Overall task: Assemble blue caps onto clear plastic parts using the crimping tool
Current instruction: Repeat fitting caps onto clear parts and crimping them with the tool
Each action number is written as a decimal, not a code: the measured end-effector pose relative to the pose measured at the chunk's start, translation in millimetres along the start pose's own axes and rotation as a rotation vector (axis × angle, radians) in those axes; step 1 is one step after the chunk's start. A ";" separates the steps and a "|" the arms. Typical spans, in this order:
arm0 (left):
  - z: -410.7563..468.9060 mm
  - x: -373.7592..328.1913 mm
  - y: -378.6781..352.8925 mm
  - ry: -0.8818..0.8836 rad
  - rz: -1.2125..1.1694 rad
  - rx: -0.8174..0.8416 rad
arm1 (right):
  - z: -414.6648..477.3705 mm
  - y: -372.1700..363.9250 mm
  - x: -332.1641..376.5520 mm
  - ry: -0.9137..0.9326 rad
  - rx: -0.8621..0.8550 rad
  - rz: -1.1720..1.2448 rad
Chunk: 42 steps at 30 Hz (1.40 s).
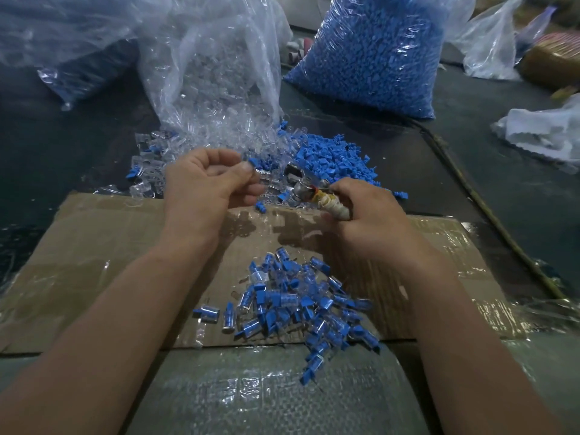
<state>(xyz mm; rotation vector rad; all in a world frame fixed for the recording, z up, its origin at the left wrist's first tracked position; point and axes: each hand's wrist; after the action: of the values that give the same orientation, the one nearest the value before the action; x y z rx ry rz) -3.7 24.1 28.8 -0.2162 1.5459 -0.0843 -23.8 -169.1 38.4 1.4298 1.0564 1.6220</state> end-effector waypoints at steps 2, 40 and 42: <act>1.9 -3.1 4.7 0.038 0.049 0.048 | -0.4 2.3 -2.2 -0.022 0.032 -0.005; -16.6 -11.1 2.2 0.101 0.351 0.504 | -4.4 5.8 -1.5 -0.111 0.233 0.153; -8.3 -6.6 8.2 0.098 0.353 0.304 | -4.2 6.9 -3.5 -0.119 0.244 0.149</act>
<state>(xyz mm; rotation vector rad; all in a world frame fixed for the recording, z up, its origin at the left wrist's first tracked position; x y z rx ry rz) -12.9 32.6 33.6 0.3057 1.6238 -0.0505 -27.5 -175.6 43.1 1.7804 1.1311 1.5275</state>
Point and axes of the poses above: each hand's wrist, its own z-axis towards the middle knuckle, its own y-axis out of the back of the hand, x = y × z, and after that the axes turned 1 degree about -y, right-handed
